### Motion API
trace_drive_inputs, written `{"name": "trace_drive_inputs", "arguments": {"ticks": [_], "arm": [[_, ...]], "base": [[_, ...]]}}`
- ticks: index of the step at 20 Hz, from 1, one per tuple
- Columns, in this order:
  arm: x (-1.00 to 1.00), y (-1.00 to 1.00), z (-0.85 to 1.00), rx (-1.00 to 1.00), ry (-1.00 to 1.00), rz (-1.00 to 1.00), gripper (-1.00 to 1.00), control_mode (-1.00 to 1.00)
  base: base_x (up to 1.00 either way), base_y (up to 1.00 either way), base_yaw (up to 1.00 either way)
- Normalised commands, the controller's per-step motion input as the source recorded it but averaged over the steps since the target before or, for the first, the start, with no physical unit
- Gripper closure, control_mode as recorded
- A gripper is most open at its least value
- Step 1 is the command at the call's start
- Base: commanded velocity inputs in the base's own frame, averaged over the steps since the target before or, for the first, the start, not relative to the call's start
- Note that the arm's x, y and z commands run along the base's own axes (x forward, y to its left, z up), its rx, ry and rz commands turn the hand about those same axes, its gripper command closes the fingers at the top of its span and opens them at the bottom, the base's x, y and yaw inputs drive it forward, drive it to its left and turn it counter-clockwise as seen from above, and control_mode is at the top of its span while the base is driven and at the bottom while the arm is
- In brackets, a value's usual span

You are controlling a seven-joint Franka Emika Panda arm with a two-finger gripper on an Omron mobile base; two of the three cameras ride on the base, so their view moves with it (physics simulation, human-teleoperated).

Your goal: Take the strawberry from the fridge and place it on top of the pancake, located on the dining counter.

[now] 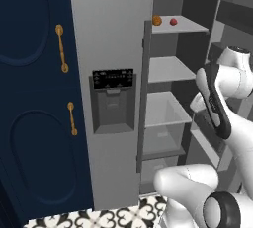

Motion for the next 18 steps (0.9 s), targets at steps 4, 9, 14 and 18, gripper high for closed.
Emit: {"name": "trace_drive_inputs", "arguments": {"ticks": [4, 9, 14, 18], "arm": [[-0.51, 0.77, 0.09, 0.33, -0.09, -0.45, -1.00, -1.00], [-0.23, 0.12, 0.06, -0.03, 0.09, -0.35, -1.00, -1.00], [-0.14, 0.09, 0.02, -0.19, 0.25, -0.06, -1.00, -1.00], [-0.60, 0.52, 0.00, -0.08, 0.06, 0.00, -1.00, -1.00]], "base": [[0.00, 0.00, 0.00], [0.00, 0.00, 0.00], [0.00, 0.00, 0.00], [0.00, 0.00, 0.00]]}}
